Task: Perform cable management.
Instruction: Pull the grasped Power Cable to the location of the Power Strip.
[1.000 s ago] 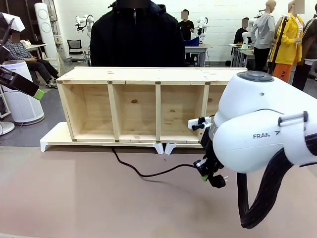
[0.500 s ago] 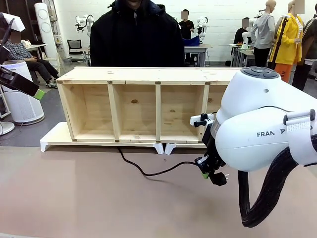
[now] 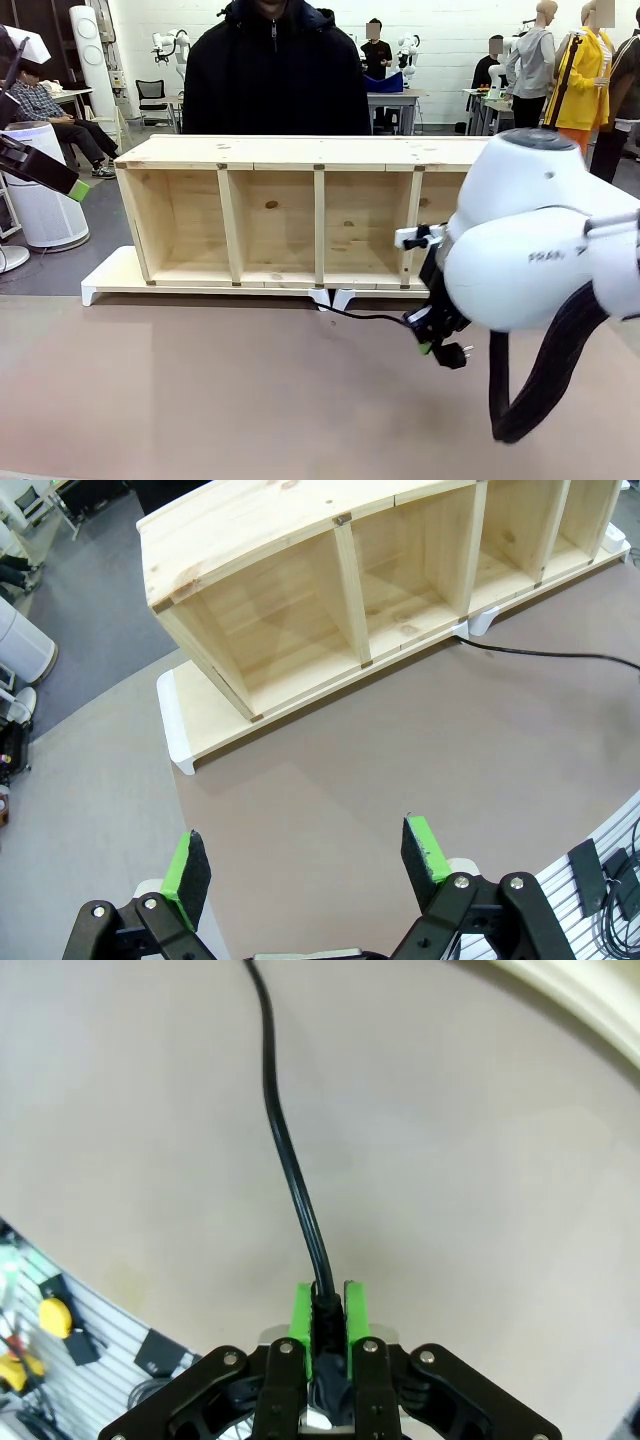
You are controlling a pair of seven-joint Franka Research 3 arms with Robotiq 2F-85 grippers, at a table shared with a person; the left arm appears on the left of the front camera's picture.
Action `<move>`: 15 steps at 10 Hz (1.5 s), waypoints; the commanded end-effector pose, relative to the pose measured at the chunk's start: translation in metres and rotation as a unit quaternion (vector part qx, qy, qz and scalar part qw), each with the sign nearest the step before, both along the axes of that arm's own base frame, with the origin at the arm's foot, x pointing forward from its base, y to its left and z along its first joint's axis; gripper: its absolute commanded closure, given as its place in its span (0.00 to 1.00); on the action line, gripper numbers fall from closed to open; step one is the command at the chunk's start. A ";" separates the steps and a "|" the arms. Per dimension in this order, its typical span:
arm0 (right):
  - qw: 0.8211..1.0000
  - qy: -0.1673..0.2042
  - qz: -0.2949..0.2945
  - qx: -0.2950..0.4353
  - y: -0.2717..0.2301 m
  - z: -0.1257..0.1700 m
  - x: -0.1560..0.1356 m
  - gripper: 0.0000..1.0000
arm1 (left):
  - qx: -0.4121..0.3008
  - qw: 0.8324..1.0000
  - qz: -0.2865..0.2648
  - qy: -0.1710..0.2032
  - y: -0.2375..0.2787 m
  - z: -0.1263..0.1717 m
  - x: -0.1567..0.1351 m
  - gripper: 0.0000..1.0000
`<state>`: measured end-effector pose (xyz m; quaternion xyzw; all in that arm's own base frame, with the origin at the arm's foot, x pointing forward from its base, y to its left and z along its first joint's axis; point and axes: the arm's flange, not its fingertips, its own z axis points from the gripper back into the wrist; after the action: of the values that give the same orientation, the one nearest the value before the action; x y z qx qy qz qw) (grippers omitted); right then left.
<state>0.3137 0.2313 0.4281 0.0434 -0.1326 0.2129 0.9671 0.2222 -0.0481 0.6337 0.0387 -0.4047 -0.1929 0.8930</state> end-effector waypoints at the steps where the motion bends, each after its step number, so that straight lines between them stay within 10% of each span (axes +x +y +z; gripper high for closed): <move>1: 0.997 0.002 -0.073 0.027 -0.084 0.008 -0.023 0.84 | 0.000 1.000 0.000 -0.005 -0.001 0.001 0.002 0.00; 9: 0.960 0.007 -0.276 0.049 -0.263 0.019 0.003 0.84 | 0.000 1.000 0.000 -0.005 -0.001 0.001 0.002 0.00; 15: 0.958 -0.128 -0.248 0.071 -0.312 0.045 0.084 0.84 | 0.000 1.000 0.000 -0.005 -0.001 0.001 0.002 0.00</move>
<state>0.3803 -0.0739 0.4771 0.0382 -0.2416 -0.0537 0.9681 0.2222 -0.0481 0.6338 0.0387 -0.4048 -0.1929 0.8930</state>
